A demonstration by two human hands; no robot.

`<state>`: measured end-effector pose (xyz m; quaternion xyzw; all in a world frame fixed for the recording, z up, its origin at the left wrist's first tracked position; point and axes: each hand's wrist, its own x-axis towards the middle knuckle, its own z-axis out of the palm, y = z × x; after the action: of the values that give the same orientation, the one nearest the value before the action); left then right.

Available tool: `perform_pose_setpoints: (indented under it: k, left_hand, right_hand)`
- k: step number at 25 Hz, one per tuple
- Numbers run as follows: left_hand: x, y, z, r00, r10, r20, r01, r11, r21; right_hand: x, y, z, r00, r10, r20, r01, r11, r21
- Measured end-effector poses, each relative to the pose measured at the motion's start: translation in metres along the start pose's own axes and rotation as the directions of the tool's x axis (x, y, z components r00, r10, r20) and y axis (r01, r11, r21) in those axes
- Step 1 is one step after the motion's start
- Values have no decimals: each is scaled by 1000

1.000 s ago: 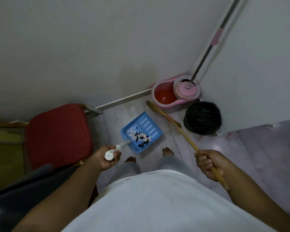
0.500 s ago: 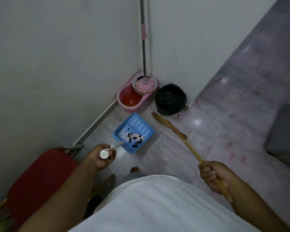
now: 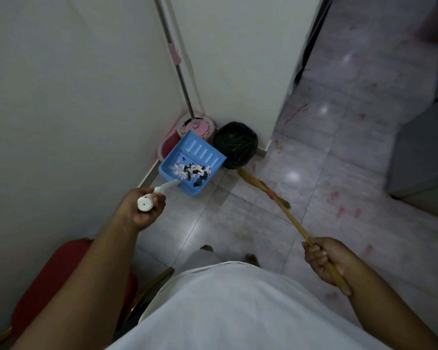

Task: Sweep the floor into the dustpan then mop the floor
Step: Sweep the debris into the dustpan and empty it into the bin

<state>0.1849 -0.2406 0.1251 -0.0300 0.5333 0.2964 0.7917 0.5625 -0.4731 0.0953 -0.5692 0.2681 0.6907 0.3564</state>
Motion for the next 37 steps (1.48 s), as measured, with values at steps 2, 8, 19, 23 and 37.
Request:
perform_pose_setpoints:
  k: [2, 8, 19, 23, 37]
  left_hand:
    - [4, 4, 13, 1000, 0, 13, -1, 999, 52]
    - [25, 17, 63, 999, 46, 19, -49, 966, 253]
    - [85, 18, 116, 986, 167, -3, -129, 775, 619]
    - [97, 5, 116, 978, 204, -32, -137, 756, 640]
    - [103, -20, 97, 953, 301, 30, -172, 457, 873]
  right_hand:
    - [-3, 1, -3, 1000, -12, 0, 12, 1000, 28]
    - [-12, 18, 1, 998, -55, 2, 54, 989, 136]
    - [-17, 34, 21, 997, -79, 26, 72, 975, 211]
    - [-16, 30, 27, 996, -84, 29, 75, 970, 233]
    - [-14, 22, 37, 993, -113, 44, 100, 971, 219]
